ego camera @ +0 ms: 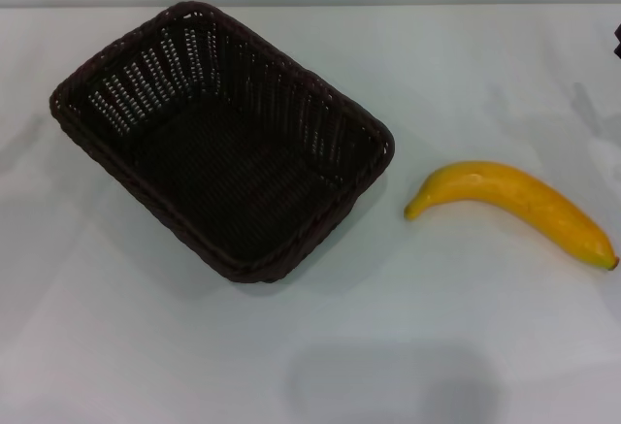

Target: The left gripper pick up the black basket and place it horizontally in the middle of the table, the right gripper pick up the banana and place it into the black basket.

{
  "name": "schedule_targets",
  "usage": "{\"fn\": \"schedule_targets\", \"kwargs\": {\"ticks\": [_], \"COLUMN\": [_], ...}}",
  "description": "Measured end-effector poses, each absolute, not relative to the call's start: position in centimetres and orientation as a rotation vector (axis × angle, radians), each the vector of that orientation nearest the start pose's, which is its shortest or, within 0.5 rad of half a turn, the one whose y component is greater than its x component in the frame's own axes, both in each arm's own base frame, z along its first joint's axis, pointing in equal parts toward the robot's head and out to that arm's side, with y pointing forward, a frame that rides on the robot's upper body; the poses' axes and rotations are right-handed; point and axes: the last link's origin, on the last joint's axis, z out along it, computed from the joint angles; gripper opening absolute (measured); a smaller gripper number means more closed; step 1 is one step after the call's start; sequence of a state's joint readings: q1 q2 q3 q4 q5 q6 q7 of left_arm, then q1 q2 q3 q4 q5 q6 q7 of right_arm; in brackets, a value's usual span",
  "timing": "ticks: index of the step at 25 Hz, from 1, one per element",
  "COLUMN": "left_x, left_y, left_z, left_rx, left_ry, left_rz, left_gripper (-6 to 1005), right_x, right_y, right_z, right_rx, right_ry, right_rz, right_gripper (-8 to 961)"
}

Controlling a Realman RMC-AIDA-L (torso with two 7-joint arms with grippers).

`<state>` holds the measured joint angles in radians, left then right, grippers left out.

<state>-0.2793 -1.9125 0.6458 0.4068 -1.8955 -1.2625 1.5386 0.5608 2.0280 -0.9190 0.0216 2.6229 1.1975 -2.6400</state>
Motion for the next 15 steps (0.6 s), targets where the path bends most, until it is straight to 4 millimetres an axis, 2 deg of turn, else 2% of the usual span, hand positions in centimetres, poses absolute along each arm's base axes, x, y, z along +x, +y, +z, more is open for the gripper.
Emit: {"fn": "schedule_targets", "kwargs": {"ticks": [1, 2, 7, 12, 15], "left_x": [-37.2, -36.9, -32.8, -27.6, -25.6], "left_y": [33.2, 33.8, 39.5, 44.5, 46.5], "left_z": [13.4, 13.7, 16.1, 16.0, 15.5], "left_rx": [-1.720, -1.744, -2.000, -2.204, -2.248], "left_ry": [-1.283, -1.290, -1.304, -1.140, -1.049], "left_rz": [-1.101, -1.088, -0.804, -0.501, -0.364], "left_gripper": [875, 875, 875, 875, 876], "right_x": [33.2, 33.2, 32.7, 32.0, 31.5], "right_y": [36.1, 36.1, 36.5, 37.2, 37.5], "right_z": [2.4, 2.4, 2.4, 2.4, 2.2], "right_rx": [-1.560, -1.561, -1.567, -1.577, -1.591], "right_ry": [0.684, 0.681, 0.669, 0.658, 0.652], "right_rz": [0.866, 0.869, 0.881, 0.892, 0.898], "right_gripper": [871, 871, 871, 871, 871]}}
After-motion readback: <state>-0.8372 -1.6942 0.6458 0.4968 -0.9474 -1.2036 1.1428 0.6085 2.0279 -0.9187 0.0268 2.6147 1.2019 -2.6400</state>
